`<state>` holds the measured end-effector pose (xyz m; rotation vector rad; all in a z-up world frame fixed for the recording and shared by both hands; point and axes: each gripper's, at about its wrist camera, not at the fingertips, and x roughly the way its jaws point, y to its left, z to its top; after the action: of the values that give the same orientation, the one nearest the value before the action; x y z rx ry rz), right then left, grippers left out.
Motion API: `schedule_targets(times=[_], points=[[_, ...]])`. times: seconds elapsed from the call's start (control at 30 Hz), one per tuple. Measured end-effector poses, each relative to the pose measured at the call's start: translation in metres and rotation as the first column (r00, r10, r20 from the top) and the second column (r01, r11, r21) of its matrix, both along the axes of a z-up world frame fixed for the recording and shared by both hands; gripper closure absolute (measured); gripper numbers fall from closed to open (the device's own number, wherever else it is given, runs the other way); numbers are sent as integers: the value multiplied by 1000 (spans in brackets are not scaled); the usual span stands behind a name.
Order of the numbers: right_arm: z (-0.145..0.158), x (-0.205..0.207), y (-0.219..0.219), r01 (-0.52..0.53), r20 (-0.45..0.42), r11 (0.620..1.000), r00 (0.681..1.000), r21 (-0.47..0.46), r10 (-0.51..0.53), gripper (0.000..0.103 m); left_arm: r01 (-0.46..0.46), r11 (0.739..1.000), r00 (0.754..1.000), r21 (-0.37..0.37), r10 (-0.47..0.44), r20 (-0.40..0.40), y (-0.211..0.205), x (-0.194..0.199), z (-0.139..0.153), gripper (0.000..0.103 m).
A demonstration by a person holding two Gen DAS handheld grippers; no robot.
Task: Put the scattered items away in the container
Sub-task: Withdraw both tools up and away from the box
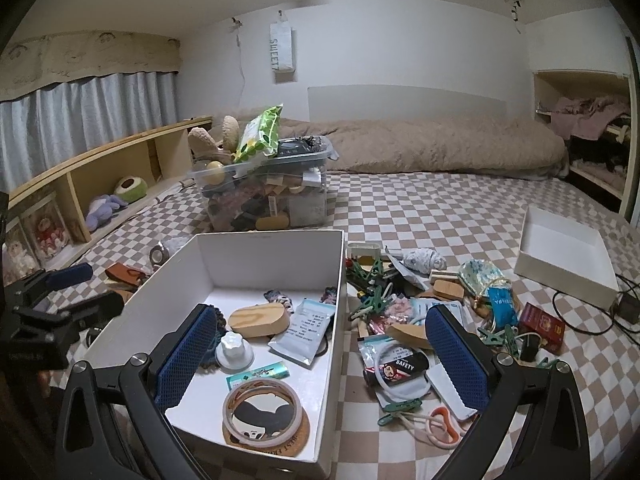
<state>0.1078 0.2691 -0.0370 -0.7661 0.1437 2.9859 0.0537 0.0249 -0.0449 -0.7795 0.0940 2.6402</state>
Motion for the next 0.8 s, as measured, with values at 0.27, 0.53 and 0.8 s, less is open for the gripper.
schedule_targets(times=[0.27, 0.53, 0.8], points=[[0, 0, -8, -13, -1, 999, 1000, 31, 13, 0, -46, 999, 999, -21, 46, -22, -10, -2, 2, 0], [-2, -2, -11, -15, 5, 999, 1000, 47, 15, 0, -76, 996, 996, -43, 73, -47, -13, -1, 4, 0], [-4, -3, -13, -11, 13, 998, 1000, 63, 10, 0, -76, 996, 996, -47, 74, -46, -13, -1, 4, 0]])
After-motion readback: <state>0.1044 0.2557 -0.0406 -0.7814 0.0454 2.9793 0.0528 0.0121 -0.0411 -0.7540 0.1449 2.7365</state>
